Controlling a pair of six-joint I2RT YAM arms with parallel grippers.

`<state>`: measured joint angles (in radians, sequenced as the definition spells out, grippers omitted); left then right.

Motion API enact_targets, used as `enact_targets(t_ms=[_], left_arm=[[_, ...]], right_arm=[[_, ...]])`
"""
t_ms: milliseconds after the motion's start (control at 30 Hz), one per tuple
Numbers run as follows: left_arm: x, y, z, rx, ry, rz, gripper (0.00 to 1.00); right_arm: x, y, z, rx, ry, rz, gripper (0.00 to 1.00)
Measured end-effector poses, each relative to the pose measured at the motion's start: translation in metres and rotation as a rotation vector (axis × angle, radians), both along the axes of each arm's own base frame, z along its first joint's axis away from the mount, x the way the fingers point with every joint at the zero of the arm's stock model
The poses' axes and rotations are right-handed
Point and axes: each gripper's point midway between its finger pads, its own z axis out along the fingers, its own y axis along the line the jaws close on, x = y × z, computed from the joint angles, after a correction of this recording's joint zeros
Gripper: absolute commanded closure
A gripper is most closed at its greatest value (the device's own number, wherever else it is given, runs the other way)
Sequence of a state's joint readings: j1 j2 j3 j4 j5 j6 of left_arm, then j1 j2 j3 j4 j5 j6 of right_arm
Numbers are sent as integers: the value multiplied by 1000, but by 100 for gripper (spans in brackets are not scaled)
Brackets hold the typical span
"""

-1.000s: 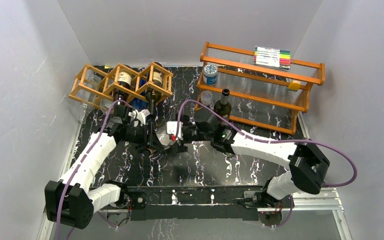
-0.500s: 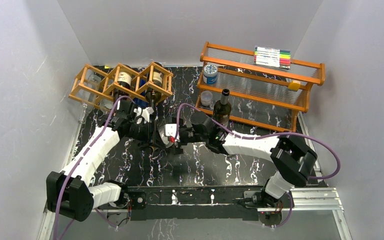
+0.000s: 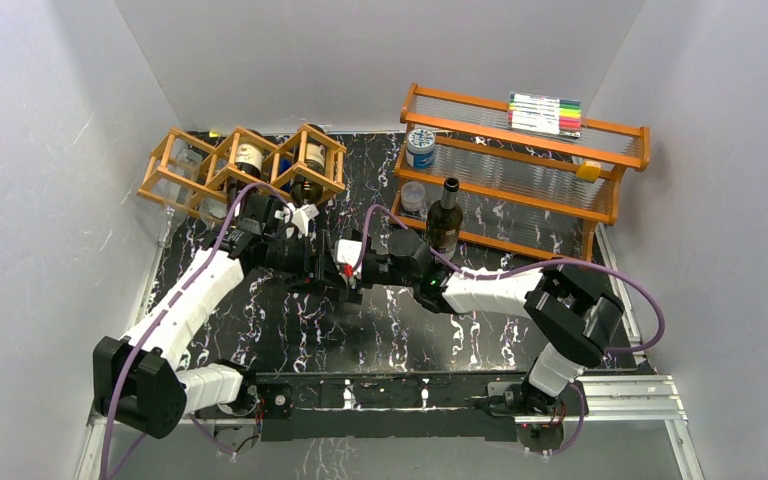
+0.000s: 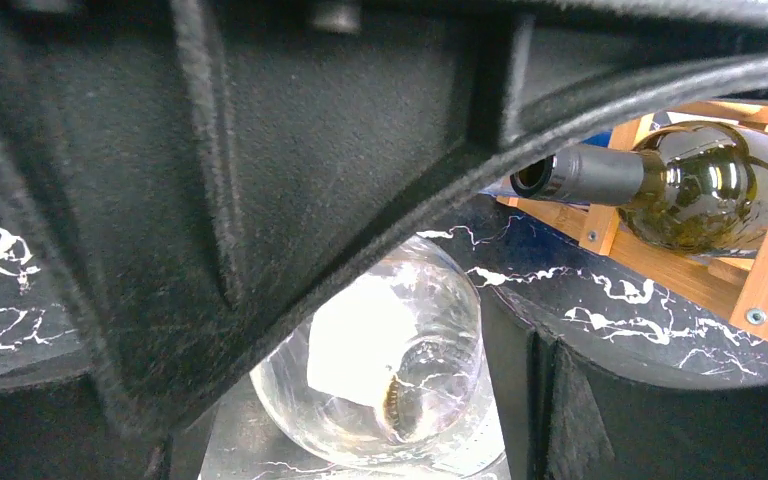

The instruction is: Take the wine bottle off the wine rack

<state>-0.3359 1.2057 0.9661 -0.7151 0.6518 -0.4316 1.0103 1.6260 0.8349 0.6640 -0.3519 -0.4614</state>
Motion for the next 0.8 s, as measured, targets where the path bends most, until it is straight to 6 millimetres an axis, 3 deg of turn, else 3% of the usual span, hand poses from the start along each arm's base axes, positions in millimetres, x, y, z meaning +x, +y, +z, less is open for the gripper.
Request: enact_targets(t_ms=[500,800], left_arm=[[19,-11,26,-70,-111,13,26],[47,-27,51,-146,-200,6,18]], right_arm=[[21,-5,10,97,42,-182,2],[42,-17,16,149,32,-345,2]])
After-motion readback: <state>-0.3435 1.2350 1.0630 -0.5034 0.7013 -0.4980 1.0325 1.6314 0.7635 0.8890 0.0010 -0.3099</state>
